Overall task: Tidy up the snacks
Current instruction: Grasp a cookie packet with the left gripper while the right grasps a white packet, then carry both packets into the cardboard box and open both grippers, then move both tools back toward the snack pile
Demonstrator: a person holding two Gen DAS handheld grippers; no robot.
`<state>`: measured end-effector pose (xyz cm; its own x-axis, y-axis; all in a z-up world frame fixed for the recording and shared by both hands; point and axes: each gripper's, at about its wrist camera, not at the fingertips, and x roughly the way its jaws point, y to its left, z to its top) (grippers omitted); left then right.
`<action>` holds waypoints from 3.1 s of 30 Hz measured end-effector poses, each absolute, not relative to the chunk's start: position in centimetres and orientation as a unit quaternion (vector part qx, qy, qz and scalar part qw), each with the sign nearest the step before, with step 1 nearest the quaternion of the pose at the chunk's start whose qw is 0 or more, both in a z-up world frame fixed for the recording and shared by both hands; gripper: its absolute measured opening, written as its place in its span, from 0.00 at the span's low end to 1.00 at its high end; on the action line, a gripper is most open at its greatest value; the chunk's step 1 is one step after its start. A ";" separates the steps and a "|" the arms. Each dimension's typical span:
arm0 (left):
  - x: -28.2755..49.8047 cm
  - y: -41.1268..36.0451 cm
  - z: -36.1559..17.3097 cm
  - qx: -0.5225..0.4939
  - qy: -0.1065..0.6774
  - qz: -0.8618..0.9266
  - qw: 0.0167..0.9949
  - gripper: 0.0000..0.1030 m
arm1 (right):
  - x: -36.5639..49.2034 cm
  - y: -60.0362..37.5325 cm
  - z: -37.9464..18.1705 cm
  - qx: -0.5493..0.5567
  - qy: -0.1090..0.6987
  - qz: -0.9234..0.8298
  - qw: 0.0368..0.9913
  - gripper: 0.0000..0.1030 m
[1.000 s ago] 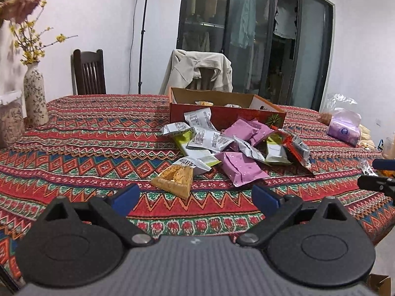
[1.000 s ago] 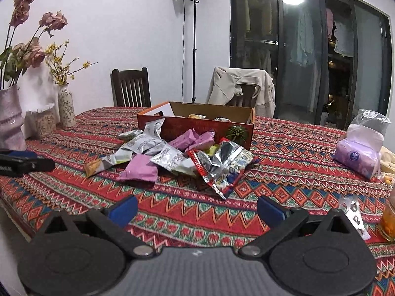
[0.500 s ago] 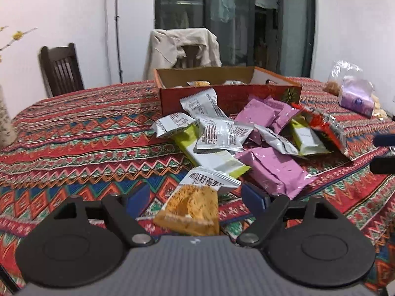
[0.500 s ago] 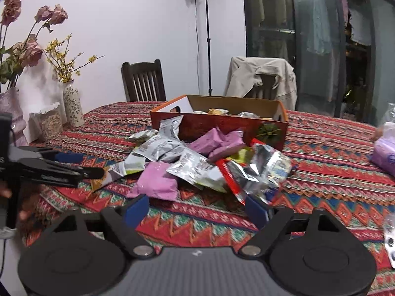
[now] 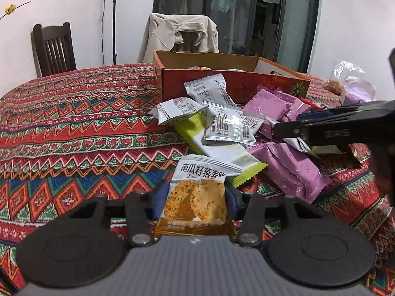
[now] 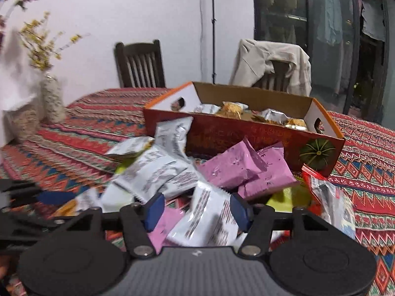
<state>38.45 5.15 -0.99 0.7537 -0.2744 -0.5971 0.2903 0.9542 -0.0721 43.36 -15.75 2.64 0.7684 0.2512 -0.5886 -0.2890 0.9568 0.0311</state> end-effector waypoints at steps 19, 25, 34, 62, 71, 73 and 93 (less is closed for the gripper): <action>34.6 6.0 1.4 -0.037 0.291 -0.122 0.948 0.42 | 45.1 -19.7 0.5 -0.024 0.362 0.120 0.924 0.46; 31.8 4.7 3.0 -0.045 0.273 -0.131 0.952 0.42 | 40.2 -20.5 2.1 -0.019 0.338 0.134 0.932 0.45; 29.9 1.0 4.8 -0.040 0.259 -0.153 0.953 0.42 | 32.3 -23.2 5.4 -0.005 0.293 0.159 0.943 0.45; 62.0 -0.5 9.7 -0.027 0.311 -0.122 0.942 0.42 | 57.0 -23.8 15.9 -0.005 0.271 0.198 0.942 0.46; 68.4 -2.3 3.4 0.041 0.379 -0.073 0.922 0.43 | 73.6 -18.1 6.6 -0.036 0.421 0.109 0.900 0.46; 68.5 -2.4 3.1 0.048 0.379 -0.079 0.921 0.43 | 75.3 -17.5 4.9 -0.039 0.438 0.097 0.893 0.46; 63.6 -1.3 9.3 0.017 0.361 -0.090 0.928 0.59 | 69.9 -18.9 11.0 -0.050 0.384 0.112 0.915 0.60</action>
<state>63.61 -1.34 9.25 0.7233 -0.1557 -0.6728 0.1800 0.9831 -0.0340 69.85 -18.87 10.97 0.6795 0.1666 -0.7145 -0.2437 0.9698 -0.0056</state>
